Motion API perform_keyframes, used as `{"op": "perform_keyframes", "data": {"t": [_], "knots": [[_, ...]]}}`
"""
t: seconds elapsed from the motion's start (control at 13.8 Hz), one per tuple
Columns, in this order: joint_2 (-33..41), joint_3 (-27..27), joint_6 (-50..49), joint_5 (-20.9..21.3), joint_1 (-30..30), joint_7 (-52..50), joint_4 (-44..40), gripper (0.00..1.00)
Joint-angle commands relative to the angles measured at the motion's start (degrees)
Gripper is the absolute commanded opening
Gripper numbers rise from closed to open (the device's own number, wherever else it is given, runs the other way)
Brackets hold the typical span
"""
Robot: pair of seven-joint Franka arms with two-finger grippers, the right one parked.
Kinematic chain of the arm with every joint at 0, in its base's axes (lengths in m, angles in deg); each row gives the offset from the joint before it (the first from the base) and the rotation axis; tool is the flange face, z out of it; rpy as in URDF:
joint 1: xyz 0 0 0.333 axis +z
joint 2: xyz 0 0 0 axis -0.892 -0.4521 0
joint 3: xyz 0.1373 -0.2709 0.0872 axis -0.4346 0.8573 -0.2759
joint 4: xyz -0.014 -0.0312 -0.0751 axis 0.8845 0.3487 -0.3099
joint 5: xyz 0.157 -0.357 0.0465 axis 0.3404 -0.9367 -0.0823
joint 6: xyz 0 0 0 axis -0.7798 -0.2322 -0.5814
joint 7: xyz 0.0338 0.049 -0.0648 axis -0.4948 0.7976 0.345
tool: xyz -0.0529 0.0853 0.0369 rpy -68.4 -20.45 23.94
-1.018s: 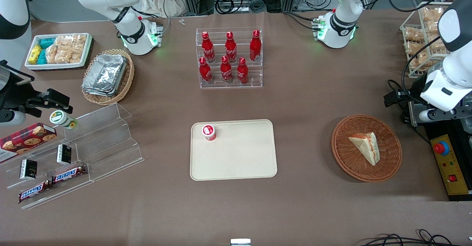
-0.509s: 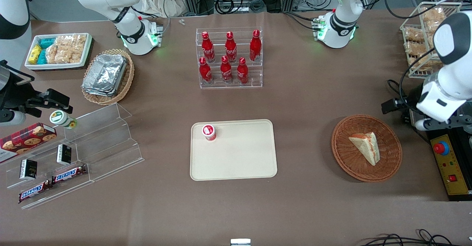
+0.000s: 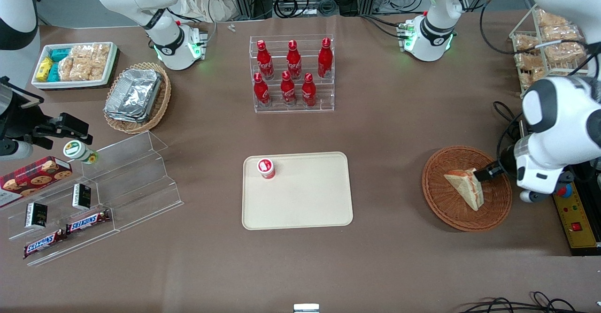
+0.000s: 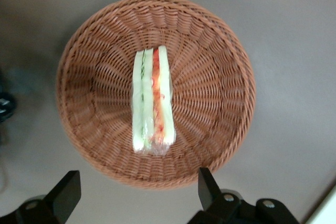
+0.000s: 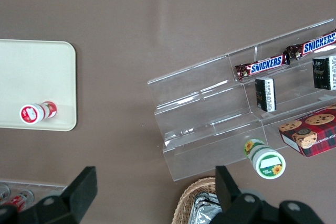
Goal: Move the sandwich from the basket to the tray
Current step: 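Move the left gripper down over the wrapped sandwich in the wicker basket, then close the left gripper on the sandwich's edge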
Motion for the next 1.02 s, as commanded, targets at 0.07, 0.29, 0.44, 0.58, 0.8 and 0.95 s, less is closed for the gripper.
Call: {"op": "perform_keyframes", "data": {"t": [0.07,0.29,0.44,0.58,0.8,0.95], "knots": [[-2.6,-0.2,5.6,1.1,-0.5,-5.7,1.8,0.99],[-4.8,-0.2,7.9,1.1,-0.4,-8.4,1.9,0.99],[-5.8,-0.2,9.3,0.6,-0.4,-10.7,1.9,0.99],[-6.3,-0.2,11.5,0.6,-0.5,-13.3,3.4,0.99],[-6.2,-0.2,15.2,0.5,-0.4,-13.7,6.5,0.99],[-6.1,-0.2,17.0,0.5,-0.2,-13.6,8.4,0.99]]}}
